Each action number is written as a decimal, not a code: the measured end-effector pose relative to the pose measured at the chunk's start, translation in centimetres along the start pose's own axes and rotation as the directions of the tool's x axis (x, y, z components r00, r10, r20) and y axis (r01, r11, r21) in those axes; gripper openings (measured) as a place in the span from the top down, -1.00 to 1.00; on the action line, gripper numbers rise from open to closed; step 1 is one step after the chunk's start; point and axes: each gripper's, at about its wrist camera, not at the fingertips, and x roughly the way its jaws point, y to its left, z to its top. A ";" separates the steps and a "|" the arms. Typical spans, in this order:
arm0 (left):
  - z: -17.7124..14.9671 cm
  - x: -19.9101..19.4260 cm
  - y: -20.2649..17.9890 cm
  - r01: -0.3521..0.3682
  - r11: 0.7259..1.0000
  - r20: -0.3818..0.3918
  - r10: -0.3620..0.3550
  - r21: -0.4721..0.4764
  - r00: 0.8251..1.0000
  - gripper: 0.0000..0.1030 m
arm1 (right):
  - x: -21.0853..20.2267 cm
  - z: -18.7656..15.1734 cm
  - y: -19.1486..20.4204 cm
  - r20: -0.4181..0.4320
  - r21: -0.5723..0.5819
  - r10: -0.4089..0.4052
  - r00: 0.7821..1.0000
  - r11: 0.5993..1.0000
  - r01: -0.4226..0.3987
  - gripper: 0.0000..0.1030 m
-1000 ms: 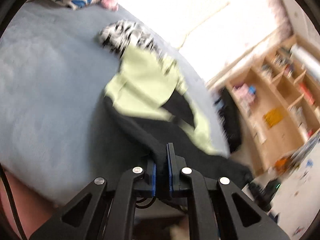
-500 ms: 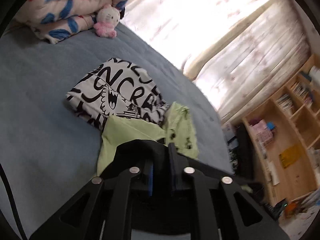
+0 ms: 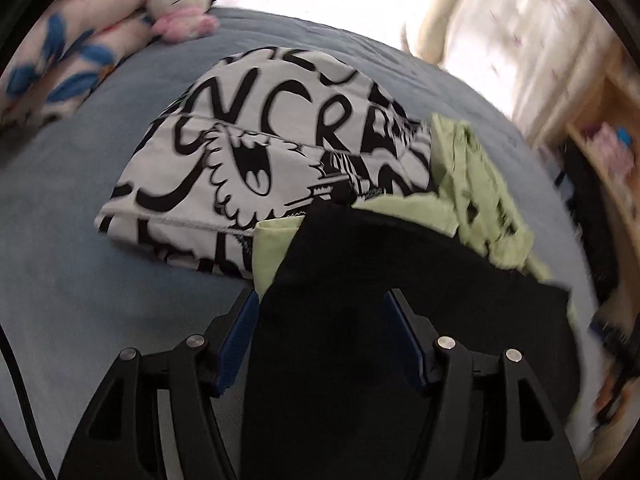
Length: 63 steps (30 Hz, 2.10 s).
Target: Fold large clothes
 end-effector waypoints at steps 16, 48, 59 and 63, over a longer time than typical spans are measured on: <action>1.6 3.7 -2.3 -0.139 0.975 0.064 0.130 0.171 0.989 0.41 | 9.6 1.9 1.5 -0.085 -0.140 -0.157 0.984 0.980 0.144 0.00; 2.8 1.5 -2.8 -0.348 0.937 0.285 0.343 -0.035 0.895 0.35 | 5.6 3.2 6.2 0.158 -0.171 -0.276 0.948 0.938 0.302 0.47; -2.0 -8.0 -9.5 -0.175 0.984 0.263 0.173 -0.017 0.949 -0.32 | -2.2 -3.5 17.3 0.104 -0.294 0.016 0.994 0.956 0.016 0.44; -6.2 -8.0 -12.2 -0.081 0.997 0.245 0.083 -0.017 0.966 -0.33 | -1.5 -8.4 21.4 0.008 -0.329 0.135 0.991 0.936 -0.125 0.44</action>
